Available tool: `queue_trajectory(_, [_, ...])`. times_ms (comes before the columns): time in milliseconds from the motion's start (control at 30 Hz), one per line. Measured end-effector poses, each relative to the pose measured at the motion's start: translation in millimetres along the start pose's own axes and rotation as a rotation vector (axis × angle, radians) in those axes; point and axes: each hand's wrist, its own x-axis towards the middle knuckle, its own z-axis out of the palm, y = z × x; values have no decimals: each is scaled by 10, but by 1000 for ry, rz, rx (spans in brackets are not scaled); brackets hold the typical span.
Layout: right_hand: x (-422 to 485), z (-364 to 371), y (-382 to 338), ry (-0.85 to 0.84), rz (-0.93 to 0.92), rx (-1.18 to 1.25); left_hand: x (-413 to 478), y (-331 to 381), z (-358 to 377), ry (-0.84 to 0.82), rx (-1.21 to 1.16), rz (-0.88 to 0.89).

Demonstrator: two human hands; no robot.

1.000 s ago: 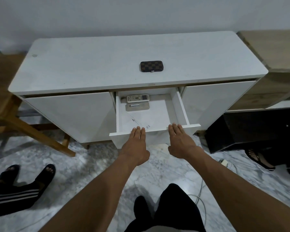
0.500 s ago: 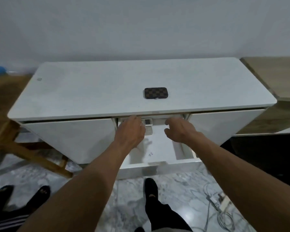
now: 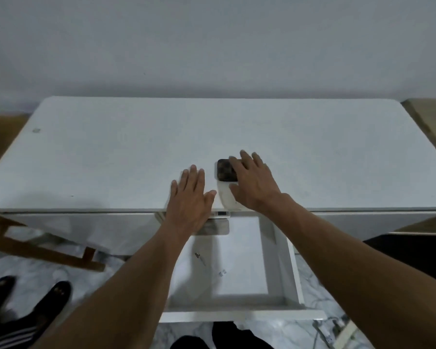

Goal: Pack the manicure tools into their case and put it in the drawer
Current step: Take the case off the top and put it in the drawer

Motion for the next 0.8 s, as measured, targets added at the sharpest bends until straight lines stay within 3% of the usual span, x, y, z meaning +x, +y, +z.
queue_trajectory(433, [168, -84, 45, -200, 83, 42, -33, 40, 114, 40, 38, -40])
queue_trajectory(800, [-618, 97, -141, -146, 100, 39, -59, 10, 82, -5, 5, -7])
